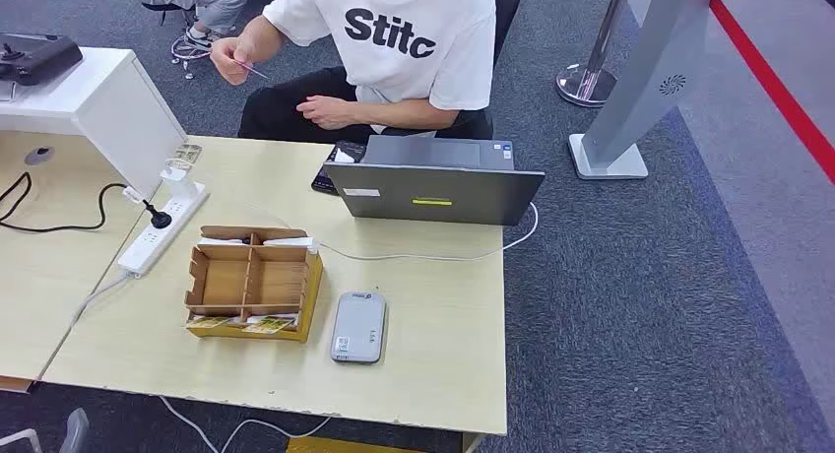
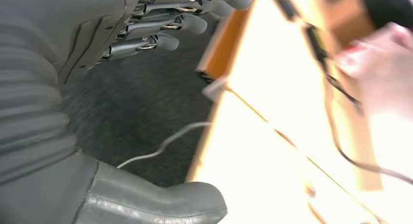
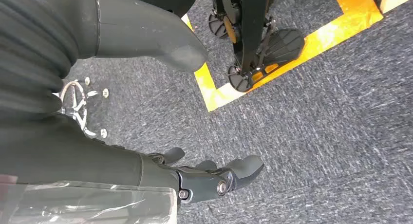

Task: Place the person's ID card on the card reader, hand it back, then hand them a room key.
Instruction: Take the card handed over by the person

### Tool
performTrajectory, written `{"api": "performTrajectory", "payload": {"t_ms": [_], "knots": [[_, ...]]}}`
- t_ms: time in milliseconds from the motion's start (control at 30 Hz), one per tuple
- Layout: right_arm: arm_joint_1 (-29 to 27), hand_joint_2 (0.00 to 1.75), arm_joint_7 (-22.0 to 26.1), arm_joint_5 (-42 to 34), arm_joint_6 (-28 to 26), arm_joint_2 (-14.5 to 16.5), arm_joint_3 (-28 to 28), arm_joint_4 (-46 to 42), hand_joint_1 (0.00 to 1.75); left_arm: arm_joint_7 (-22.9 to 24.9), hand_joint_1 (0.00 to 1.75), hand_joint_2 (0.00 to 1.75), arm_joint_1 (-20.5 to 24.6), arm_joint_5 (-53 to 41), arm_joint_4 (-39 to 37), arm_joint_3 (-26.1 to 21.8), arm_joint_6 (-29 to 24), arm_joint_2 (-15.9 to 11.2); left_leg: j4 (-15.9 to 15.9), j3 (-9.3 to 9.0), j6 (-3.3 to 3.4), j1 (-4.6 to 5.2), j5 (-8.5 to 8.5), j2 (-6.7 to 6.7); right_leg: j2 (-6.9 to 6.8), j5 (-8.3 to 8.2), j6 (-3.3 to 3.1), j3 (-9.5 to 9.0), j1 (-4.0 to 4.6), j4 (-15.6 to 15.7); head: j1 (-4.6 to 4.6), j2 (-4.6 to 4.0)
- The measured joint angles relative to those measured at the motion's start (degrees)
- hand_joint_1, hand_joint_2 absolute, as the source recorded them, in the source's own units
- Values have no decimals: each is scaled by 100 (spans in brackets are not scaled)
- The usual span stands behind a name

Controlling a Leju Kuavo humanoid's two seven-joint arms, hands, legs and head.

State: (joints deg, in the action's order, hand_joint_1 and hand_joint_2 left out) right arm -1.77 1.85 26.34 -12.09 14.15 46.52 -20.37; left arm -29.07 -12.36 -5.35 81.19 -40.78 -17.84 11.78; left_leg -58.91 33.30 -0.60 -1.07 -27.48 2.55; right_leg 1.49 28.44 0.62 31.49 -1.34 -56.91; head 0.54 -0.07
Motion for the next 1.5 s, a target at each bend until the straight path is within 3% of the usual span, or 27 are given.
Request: {"api": "performTrajectory", "payload": {"t_ms": [233, 700, 1500], "knots": [[46, 175, -32, 146, 28, -60, 8, 102, 0, 286, 0, 175, 192, -992, 354, 589, 31, -420, 0, -1, 0, 0, 1, 0, 1, -1, -1, 0, 0, 0, -1, 0], [166, 175, -166, 528, 121, -179, 7, 345, 0, 1047, 0, 175, 1020, -3335, 641, 2046, 97, -1410, -1, -1, 1, 0, 3, -3, 3, -5, -2, -8, 0, -2, -1, 0], [332, 175, -410, 1202, 225, -334, 19, 713, 0, 2433, 0, 175, 1961, -7544, 808, 4100, -573, -2855, -2, 1, 1, 0, 3, -8, 7, -7, -6, -5, 0, -3, -1, 0]]}}
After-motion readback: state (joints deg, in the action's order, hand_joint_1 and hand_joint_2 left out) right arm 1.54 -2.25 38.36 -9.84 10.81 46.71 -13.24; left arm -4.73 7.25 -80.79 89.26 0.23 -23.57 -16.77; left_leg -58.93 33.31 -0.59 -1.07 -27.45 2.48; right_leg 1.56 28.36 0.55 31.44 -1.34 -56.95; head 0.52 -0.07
